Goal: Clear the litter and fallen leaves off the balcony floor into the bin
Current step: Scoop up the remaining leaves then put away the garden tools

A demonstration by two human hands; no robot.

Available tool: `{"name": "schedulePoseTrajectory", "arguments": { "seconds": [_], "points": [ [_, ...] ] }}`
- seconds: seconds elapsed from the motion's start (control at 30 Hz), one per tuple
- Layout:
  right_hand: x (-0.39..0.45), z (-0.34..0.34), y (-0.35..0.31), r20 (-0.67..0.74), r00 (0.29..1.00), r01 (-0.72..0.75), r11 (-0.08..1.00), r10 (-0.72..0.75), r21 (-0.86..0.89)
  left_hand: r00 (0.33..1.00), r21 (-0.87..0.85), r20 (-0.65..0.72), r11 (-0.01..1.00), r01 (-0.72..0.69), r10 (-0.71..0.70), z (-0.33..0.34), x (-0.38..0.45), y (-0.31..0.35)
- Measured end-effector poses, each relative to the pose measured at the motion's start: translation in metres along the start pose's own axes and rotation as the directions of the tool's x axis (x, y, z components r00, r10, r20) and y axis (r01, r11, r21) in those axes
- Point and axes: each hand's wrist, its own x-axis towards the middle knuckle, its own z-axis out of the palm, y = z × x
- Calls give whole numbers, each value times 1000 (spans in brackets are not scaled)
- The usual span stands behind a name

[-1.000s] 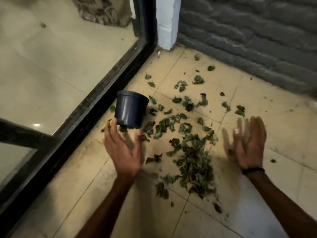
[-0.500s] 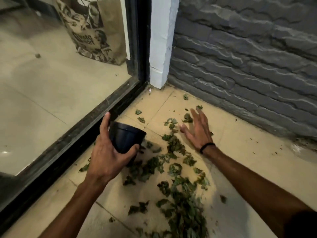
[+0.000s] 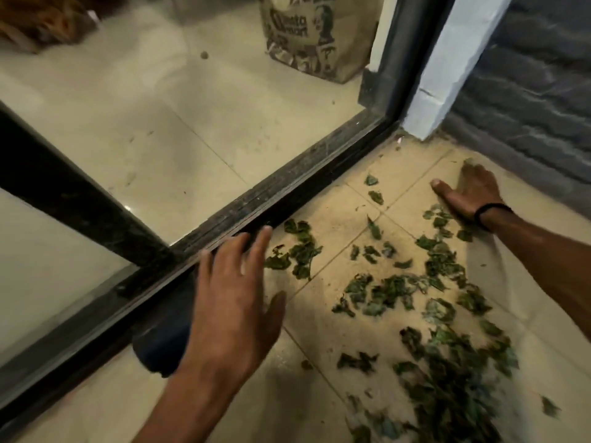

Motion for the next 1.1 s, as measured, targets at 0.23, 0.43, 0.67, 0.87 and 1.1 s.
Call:
{"name": "schedulePoseTrajectory", "arguments": {
  "seconds": [0.23,0.43,0.67,0.87,1.1],
  "points": [
    [-54,28,-114,-80,910,414,902,-407,121,998,-196,-46,980,37,-47,125,77,6],
    [-80,43,-147,-166,823,565,815,-544,127,993,-219,-103,973,-70,48,137,107,31],
    [-197,13,-56,-211,824,565,747,-525,350,917,-458,-82,802,-383,391,145,105,86],
    [-108,-7,25,-204,965,210,948,-162,238,969,-241,-12,940,-243,247,146,168,77],
    [-175,9,-17,78,821,527,804,-565,276,912,-284,54,882,-377,407,153,172,118]
  ]
}}
